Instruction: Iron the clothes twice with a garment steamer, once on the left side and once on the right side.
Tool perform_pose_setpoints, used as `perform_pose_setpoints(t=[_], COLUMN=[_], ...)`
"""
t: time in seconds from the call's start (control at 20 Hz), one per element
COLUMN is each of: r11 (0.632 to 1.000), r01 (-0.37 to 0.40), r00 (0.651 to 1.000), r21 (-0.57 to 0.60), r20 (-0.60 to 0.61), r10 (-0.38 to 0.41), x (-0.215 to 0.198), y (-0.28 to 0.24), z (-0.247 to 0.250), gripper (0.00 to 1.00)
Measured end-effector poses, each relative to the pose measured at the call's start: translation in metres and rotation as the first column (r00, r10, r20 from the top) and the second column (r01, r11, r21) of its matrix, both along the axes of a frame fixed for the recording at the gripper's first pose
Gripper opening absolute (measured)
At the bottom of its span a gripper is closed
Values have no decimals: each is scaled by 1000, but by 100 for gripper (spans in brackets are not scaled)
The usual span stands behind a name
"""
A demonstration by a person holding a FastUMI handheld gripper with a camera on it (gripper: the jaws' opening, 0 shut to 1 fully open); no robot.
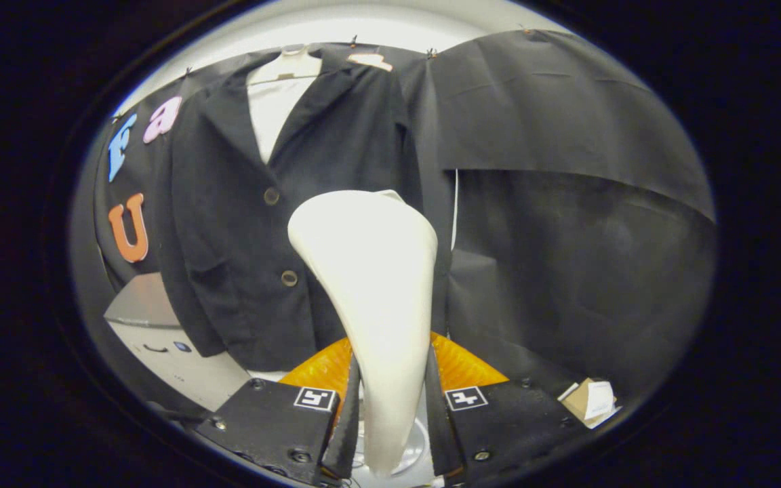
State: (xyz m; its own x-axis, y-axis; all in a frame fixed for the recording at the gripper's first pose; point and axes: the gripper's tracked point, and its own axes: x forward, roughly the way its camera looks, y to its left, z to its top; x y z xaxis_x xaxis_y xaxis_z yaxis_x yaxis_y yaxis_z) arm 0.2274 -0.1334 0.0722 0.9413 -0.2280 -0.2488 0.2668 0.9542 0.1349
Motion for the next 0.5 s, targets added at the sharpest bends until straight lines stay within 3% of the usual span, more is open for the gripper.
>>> perform_pose_setpoints(t=[0.5], r11=[990], r01=[-139], r00=[973], r21=[-13], r20=[186], r10=[139], x=[65], y=[-53], z=[154], gripper=[45])
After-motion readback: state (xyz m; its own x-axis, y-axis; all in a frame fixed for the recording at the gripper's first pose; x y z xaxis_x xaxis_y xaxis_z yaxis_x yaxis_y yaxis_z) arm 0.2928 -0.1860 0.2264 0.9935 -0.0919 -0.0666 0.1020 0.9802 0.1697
